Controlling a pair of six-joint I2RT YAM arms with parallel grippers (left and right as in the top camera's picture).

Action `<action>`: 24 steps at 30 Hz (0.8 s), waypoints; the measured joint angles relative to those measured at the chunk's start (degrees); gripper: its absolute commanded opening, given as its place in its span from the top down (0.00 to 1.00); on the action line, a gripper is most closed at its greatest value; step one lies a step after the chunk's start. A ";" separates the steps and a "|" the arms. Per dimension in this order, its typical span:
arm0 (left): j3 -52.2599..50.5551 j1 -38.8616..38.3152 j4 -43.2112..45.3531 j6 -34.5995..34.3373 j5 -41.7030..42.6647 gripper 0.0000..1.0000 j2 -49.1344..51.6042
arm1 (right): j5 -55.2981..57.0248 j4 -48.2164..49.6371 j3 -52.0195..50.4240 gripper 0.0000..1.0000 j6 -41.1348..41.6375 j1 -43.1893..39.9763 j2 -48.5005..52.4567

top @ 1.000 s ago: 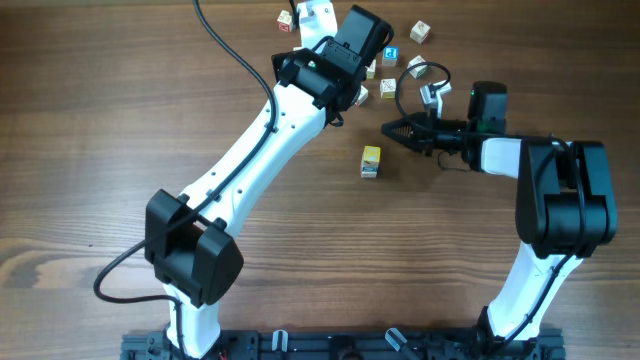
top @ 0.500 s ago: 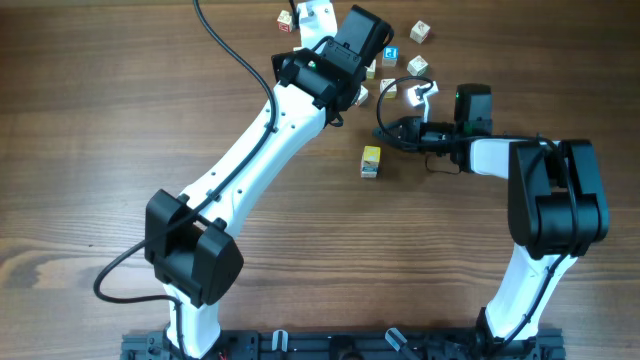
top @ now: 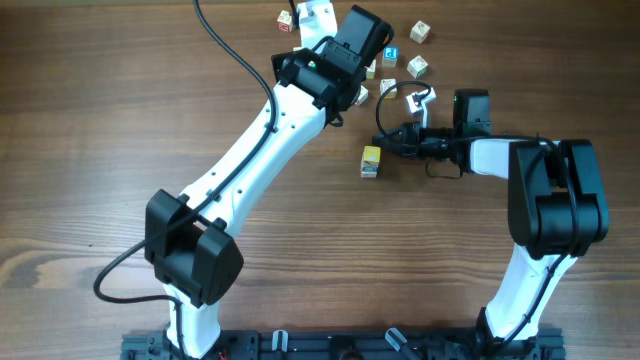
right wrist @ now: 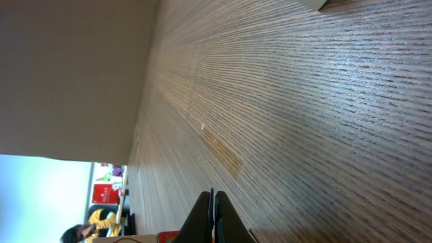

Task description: Form a tower

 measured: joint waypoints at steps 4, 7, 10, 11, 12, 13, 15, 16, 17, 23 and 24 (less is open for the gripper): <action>0.00 0.00 0.02 0.02 0.00 0.00 0.00 | -1.40 -0.02 0.00 0.96 -1.11 0.00 0.00; 0.00 0.00 0.02 0.02 0.00 0.00 0.00 | -1.55 -0.04 0.00 0.96 -1.25 0.00 0.00; 0.00 0.00 0.00 0.02 0.00 0.00 0.00 | -2.40 -0.46 0.00 0.96 -1.99 0.00 0.00; 0.00 0.00 0.02 0.02 0.00 0.00 0.00 | -2.67 -0.46 0.00 0.96 -2.34 0.00 0.00; 0.00 0.00 0.02 0.02 0.00 0.00 0.00 | -2.84 -0.48 0.00 0.96 -2.54 0.00 0.00; 0.00 0.00 0.02 0.02 0.00 0.00 0.00 | -3.21 -0.70 0.00 0.96 -2.73 0.00 0.00; 0.00 0.00 0.00 0.02 0.00 0.00 0.00 | -3.23 -0.90 0.00 0.96 -2.75 0.00 0.00; 0.00 0.00 0.02 0.00 0.00 0.00 0.00 | -3.23 -1.07 0.00 0.96 -2.75 0.00 0.00; 0.00 0.00 0.02 0.02 0.00 0.00 0.00 | -3.23 -1.09 0.00 0.96 -2.75 0.00 0.00; 0.00 0.00 0.02 0.02 0.00 0.00 0.00 | -3.23 -1.14 0.00 0.96 -2.75 0.00 0.00; 0.00 0.00 0.02 0.02 0.00 0.00 0.00 | -3.23 -1.29 0.00 0.96 -2.75 0.00 0.00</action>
